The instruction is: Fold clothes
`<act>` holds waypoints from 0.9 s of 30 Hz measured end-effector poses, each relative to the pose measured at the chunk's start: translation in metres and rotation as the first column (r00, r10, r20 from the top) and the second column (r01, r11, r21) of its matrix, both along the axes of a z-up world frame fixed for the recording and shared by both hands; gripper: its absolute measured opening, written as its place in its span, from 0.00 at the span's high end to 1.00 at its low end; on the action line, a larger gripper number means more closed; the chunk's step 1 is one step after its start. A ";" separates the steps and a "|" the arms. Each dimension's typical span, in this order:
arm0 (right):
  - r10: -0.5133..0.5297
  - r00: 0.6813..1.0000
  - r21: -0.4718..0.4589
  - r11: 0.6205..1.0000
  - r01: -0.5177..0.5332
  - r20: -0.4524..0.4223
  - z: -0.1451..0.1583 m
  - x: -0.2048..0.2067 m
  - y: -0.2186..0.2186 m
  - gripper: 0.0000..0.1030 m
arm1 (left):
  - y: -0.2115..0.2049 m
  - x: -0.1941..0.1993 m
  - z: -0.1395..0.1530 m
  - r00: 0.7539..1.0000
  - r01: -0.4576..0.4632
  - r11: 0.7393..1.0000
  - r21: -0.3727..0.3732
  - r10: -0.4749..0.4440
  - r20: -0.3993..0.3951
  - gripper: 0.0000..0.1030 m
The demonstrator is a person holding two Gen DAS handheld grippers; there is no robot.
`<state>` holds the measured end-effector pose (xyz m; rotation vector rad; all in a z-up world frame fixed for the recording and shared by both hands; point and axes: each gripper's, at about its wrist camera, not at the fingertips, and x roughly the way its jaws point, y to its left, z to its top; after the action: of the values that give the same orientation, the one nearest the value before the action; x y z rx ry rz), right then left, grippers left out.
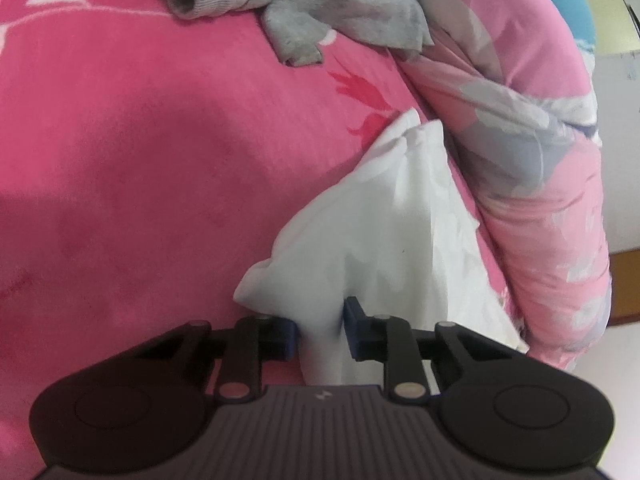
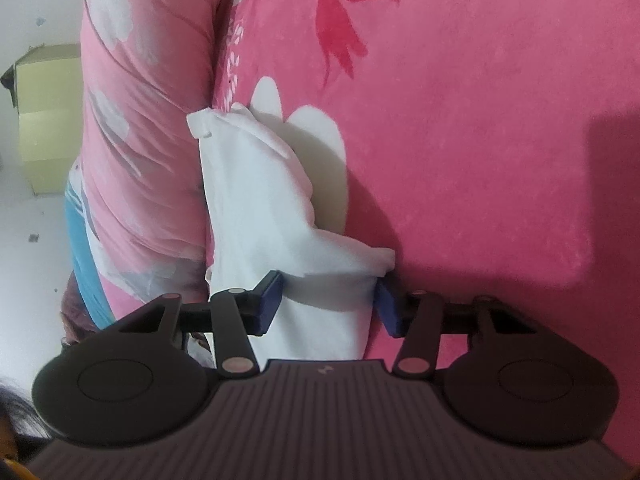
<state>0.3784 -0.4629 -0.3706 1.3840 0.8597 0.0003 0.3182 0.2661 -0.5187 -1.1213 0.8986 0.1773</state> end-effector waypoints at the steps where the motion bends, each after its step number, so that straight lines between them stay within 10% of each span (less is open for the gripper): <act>1: -0.002 1.000 -0.007 1.000 0.002 -0.002 0.003 -0.002 -0.002 0.52 | 0.000 -0.001 0.000 1.000 -0.007 1.000 -0.004 0.007 0.002 0.77; 15: -0.017 0.999 -0.043 0.999 0.019 0.046 0.001 0.008 -0.009 0.22 | -0.001 0.009 -0.008 1.000 -0.014 1.000 -0.005 0.014 0.001 0.78; 23: 0.107 0.993 -0.061 0.993 -0.104 0.043 0.001 0.032 0.014 0.79 | -0.007 0.015 0.002 1.000 -0.004 0.998 0.068 0.004 -0.008 0.88; 27: 0.124 0.989 -0.128 0.985 -0.113 0.076 0.019 0.031 0.020 0.87 | -0.011 0.012 0.015 1.000 -0.016 0.995 0.099 0.013 0.028 0.91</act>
<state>0.4096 -0.4431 -0.3514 1.2074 0.8569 0.0942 0.3304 0.2555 -0.5037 -1.0358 0.8488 0.2158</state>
